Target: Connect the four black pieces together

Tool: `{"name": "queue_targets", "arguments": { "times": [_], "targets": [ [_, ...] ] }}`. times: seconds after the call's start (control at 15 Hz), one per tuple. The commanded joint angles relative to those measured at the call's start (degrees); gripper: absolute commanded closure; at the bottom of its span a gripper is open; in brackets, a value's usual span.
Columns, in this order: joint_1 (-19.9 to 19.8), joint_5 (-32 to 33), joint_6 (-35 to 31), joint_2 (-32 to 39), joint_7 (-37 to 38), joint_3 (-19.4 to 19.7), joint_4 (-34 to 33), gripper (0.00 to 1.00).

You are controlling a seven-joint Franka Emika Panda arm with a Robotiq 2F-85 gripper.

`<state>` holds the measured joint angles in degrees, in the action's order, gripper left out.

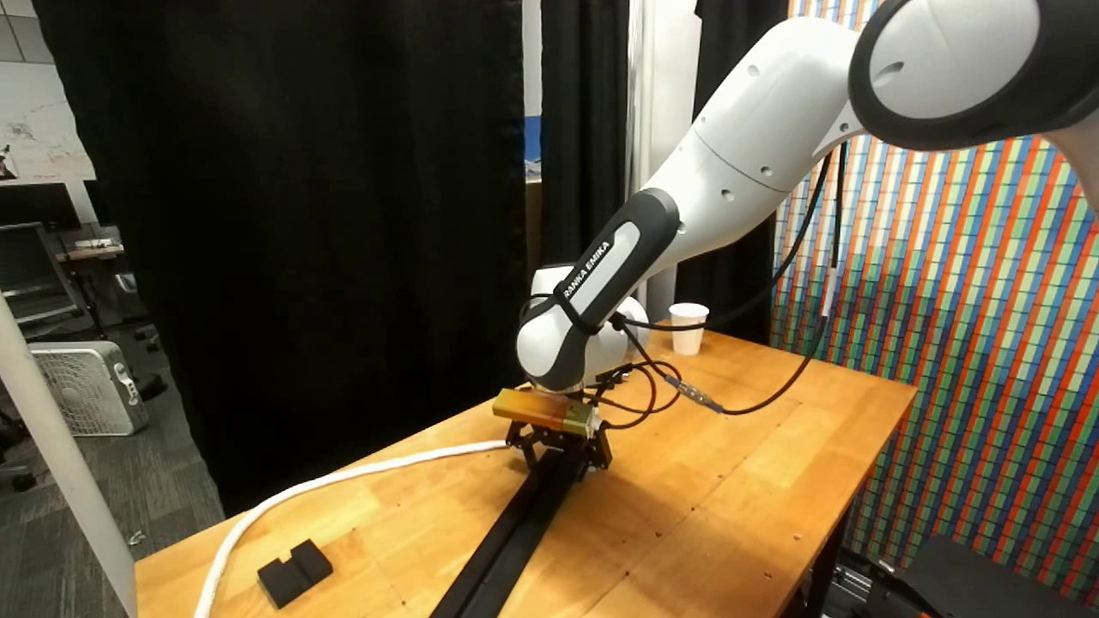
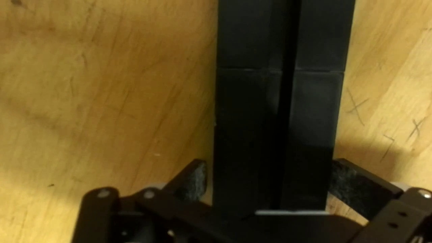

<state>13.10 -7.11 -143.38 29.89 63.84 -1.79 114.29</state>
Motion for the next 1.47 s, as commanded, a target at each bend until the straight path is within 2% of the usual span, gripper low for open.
{"name": "queue_targets", "arguments": {
  "times": [0.0, 0.27, 0.4, 0.53, 0.8, 1.07, 1.27, 1.33, 1.4],
  "targets": [
    [1.19, 0.21, 2.15, -4.57, -0.2, -0.33, 2.32, 0.0],
    [4.65, 6.77, 10.21, -15.21, 3.25, 0.5, 5.81, 0.0],
    [5.11, 10.63, 14.99, -20.54, 2.85, -1.05, 6.99, 0.0],
    [4.83, 13.07, 20.58, -26.18, -0.59, -3.46, 8.32, 0.0],
    [3.91, 10.78, 29.54, -38.5, -11.54, -8.4, 12.77, 0.0],
    [4.07, 9.23, 37.5, -51.61, -23.68, -11.04, 17.7, 0.0],
    [4.44, 8.85, 43.63, -61.84, -33.57, -11.9, 20.83, 0.0],
    [7.36, 9.78, 45.1, -65.26, -36.04, -9.58, 21.97, 0.0],
    [7.91, 9.95, 47.11, -68.6, -39.14, -9.32, 22.7, 0.0]
  ]
}}
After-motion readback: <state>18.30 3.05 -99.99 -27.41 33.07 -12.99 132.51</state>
